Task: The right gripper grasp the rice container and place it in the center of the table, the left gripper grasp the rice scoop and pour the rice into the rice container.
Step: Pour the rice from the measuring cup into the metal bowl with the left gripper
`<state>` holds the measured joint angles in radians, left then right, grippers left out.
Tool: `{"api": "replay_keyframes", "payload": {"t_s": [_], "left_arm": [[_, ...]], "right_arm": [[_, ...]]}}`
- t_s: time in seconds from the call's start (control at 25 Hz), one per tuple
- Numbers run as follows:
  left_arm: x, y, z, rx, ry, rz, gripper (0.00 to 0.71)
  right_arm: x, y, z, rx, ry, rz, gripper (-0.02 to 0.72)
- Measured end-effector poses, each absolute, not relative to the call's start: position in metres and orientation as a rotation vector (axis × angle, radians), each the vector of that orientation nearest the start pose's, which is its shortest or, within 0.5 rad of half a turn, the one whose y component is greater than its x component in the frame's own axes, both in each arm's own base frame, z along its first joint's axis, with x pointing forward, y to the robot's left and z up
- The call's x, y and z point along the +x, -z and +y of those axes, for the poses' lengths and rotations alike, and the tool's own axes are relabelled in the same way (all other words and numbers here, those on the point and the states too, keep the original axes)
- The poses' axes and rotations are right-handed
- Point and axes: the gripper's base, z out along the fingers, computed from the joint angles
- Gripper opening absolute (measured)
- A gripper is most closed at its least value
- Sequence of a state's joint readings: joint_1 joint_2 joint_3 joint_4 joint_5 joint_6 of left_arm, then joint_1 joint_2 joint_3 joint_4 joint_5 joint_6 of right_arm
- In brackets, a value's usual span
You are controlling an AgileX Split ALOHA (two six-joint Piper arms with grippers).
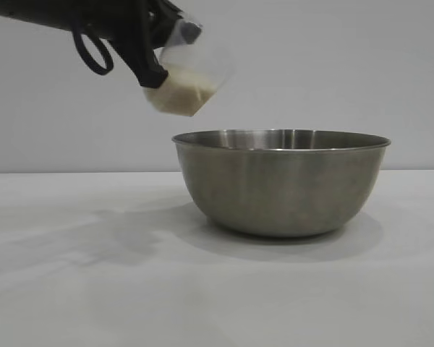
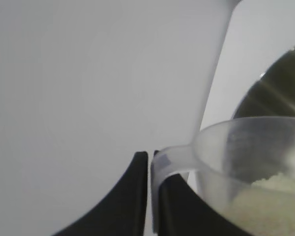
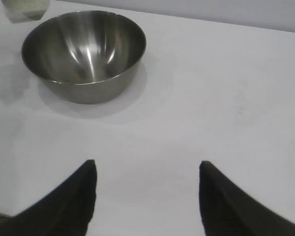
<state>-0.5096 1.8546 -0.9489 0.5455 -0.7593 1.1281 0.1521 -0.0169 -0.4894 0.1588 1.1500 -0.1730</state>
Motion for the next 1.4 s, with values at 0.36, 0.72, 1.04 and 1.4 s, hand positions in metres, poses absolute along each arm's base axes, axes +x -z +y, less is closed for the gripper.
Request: {"api": "replay_keyframes", "payload": {"t_s": [0.36,0.72,1.04,1.4], "left_arm": [[0.325,-0.185,-0.238,1.837,-0.704,0.217,0.0],[0.32,-0.184,-0.243,1.893,-0.882,-0.097,0.0],[0.317,-0.185,-0.247,1.885,-0.906,-0.16,0.0],[0.328,-0.206,-0.245,1.522,-0.664,0.548,0.0]], "right_arm": [[-0.013,-0.268,0.011,-0.36,-0.18,2.091,0.427],[-0.013,-0.268,0.011,-0.36,-0.18,2.091,0.427],[-0.013,-0.268,0.011,-0.36,-0.18,2.091,0.427],[-0.013,-0.268,0.011,-0.36,-0.18,2.091,0.427]]}}
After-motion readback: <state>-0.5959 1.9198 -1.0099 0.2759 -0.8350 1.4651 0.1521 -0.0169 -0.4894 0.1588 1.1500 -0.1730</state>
